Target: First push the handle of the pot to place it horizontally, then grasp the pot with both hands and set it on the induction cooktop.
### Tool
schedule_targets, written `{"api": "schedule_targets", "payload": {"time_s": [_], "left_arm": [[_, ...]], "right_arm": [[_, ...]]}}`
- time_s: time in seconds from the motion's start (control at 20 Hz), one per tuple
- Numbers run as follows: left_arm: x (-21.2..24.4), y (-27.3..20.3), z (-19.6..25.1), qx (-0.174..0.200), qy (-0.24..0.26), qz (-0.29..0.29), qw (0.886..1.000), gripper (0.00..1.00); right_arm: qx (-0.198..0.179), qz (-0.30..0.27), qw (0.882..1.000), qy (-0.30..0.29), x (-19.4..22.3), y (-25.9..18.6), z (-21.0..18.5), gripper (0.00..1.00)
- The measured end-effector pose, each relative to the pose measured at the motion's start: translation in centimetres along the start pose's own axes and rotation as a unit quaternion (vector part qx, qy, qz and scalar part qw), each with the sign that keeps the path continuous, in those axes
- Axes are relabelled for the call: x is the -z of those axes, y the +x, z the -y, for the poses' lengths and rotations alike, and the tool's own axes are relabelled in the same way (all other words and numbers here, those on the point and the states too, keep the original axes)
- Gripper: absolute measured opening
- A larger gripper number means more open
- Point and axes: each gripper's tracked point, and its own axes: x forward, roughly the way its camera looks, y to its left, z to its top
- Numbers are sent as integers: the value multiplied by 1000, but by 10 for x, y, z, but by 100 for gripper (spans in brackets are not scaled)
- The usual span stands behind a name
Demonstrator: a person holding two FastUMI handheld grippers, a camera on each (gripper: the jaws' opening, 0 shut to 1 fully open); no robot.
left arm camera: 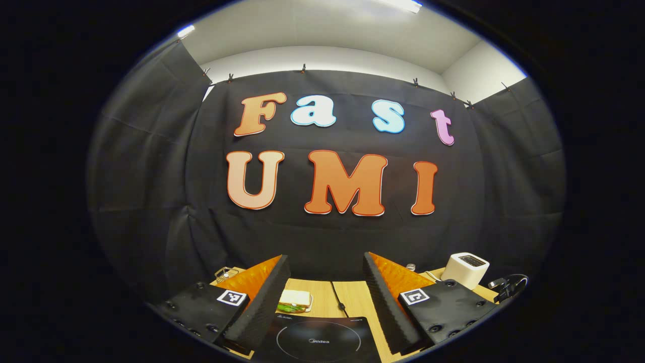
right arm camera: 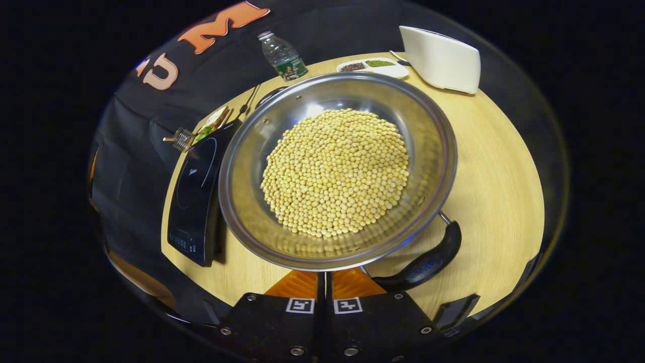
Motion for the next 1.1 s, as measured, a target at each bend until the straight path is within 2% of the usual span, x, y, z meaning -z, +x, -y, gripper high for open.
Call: {"api": "schedule_targets", "payload": {"time_s": [0.45, 0.65, 1.1], "left_arm": [[-18, -8, -4, 0, 15, 30, 999, 96], [-18, -9, -3, 5, 14, 32, 999, 96], [-13, -4, -5, 2, 9, 25, 1000, 96]], "right_arm": [[44, 9, 999, 11, -17, -1, 32, 0], [88, 18, 996, 28, -30, 0, 66, 0], [118, 45, 989, 71, -62, 2, 101, 0]]}}
